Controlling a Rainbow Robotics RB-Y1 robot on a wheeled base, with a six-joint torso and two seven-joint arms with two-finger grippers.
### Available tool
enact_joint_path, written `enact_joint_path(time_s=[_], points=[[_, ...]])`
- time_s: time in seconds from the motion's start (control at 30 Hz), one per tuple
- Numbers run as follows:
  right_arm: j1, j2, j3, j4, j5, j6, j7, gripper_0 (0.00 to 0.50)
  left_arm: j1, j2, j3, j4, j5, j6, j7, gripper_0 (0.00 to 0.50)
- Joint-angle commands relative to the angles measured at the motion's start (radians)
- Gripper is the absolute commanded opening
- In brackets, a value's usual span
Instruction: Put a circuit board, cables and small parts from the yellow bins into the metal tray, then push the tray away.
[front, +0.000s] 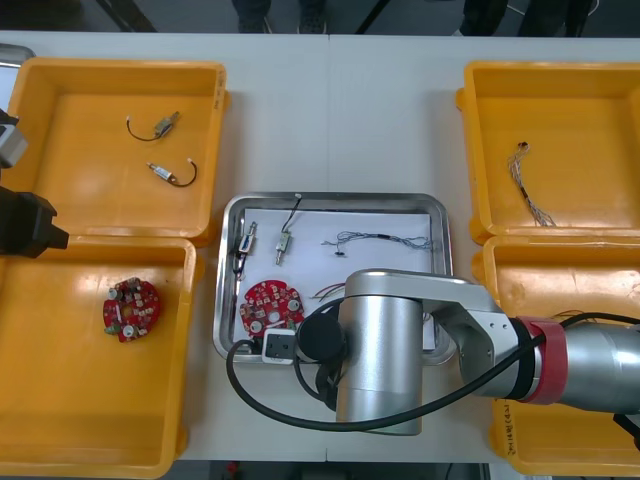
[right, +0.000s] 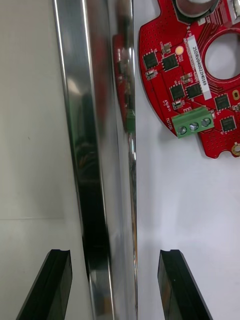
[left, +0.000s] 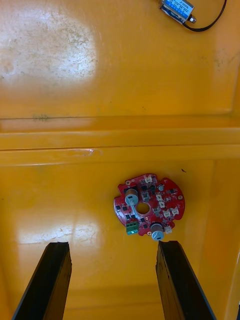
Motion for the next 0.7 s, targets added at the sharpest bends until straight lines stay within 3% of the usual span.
enact_joint_path(time_s=[0.03,0.07,0.13,0.17,0.3,0.7], points=[[-0.028,0.019,0.014,-0.01,0.012,-0.003,-0.015,0.5,0.016,0.042,0.033,-0.031,-0.009,0.006,-0.1,0.5],[-0.028,0.019,0.015,-0.01,0.011,-0.002,-0.015,0.456,0.016,0.042,0.033,-0.031,-0.009,0.006,-0.1,0.5],[-0.028,0.019,0.014,-0.01,0.012,0.004,-0.016,0.149,0.016,0.042,0.033,-0.031,-0.009,0.006,-0.1,0.5],[-0.028,0.017,0.014,-0.01,0.012,0.006,-0.018,0.078,0.016,0.042,0.033,-0.031,-0.009,0.006,-0.1,0.5],[-0.028,0.019,0.014,-0.013,0.017,0.006,-0.022,0.0,0.016,0.042,0.033,-0.031,-0.009,0.006,-0.1,0.5],[-0.046,0.005,0.017,-0.016,0.048,0.006,-0.027,0.0,0.016,0.042,0.033,-0.031,-0.009,0.006,-0.1,0.5]])
